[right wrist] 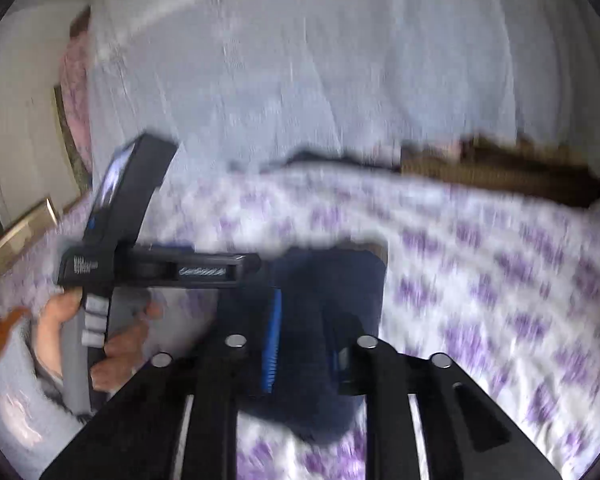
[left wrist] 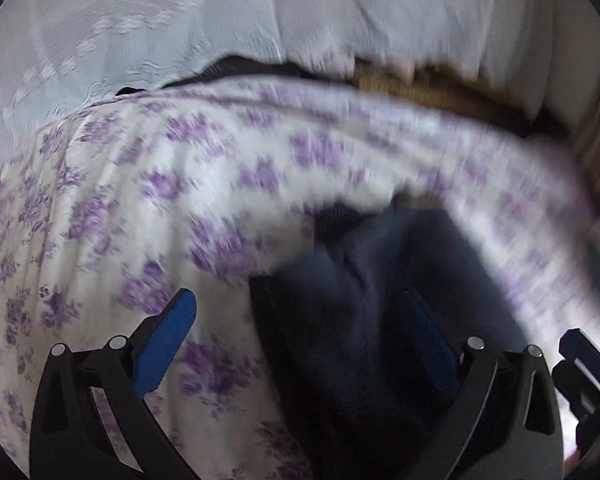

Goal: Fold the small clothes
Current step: 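Lower the folded end onto the bundle and open the right gripper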

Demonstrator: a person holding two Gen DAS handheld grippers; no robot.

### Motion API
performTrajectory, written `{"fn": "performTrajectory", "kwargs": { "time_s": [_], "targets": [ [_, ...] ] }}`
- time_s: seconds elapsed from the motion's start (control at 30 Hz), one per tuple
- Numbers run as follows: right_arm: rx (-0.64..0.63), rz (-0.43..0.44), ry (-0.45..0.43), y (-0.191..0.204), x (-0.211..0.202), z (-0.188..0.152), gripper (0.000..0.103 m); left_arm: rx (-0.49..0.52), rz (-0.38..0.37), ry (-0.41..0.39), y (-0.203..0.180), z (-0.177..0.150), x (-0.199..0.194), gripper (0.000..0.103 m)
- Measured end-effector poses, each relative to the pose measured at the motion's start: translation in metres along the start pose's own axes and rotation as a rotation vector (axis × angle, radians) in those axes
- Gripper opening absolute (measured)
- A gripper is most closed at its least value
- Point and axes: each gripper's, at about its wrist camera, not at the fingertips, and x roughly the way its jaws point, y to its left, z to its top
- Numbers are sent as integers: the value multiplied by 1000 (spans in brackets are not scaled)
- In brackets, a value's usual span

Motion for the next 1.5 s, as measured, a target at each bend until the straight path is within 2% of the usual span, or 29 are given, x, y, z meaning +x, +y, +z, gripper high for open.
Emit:
{"fn": "performTrajectory", "kwargs": {
  "time_s": [0.03,0.07,0.1,0.23,0.33,0.4,0.43,0.5,0.6,0.67,0.7,0.73,0.83,0.97,1.07,1.17,1.23,1.27,1.3,1.37,1.43,1.5],
  "targets": [
    [3,8,50,-3,15,-17,20,41,72,30,-8,-7,15,99],
    [-13,-2,54,-3,22,-30,20,58,78,36,-10,-13,24,99],
    [-34,-15,32,0,21,-34,20,49,60,19,-9,-17,28,99],
    [-58,-31,66,6,17,-29,20,13,40,22,0,-19,22,99],
    [6,44,43,-8,5,-7,20,-12,31,-1,4,-23,7,99],
    [19,38,12,-16,3,17,21,-1,56,-52,4,-22,-9,99],
    [14,27,6,-16,5,27,24,5,56,-77,4,-21,-17,99],
    [32,19,26,-28,27,54,28,7,19,-104,4,-19,-25,99],
    [100,68,106,-47,71,75,28,37,9,-74,-1,-20,-13,99],
    [110,99,185,-54,107,69,28,77,45,-12,-7,-24,12,99],
    [107,95,209,-57,125,61,28,73,25,-8,-6,-26,21,99],
    [135,123,183,-62,129,55,27,66,13,-13,-3,-26,22,99],
    [226,199,151,-76,124,48,26,69,-5,-12,0,-27,22,99],
    [155,121,40,-61,86,40,27,62,8,-47,-1,-31,17,99],
    [52,89,-45,-40,36,29,29,56,44,-97,-1,-33,2,99],
    [-1,51,-78,-29,-3,10,30,42,51,-152,2,-37,-19,99],
    [-20,52,-33,-26,-8,-4,34,38,38,-154,4,-43,-26,99],
    [-23,47,35,-26,-1,-18,37,45,48,-144,4,-46,-25,99],
    [-17,29,44,-28,3,-28,44,58,80,-119,2,-51,-18,99],
    [52,85,78,-39,10,-32,49,57,99,-97,2,-57,-9,99],
    [112,127,96,-50,14,-31,55,51,111,-111,2,-58,-12,99],
    [150,157,93,-56,15,-35,56,66,155,-136,-2,-64,-17,99]
  ]
}}
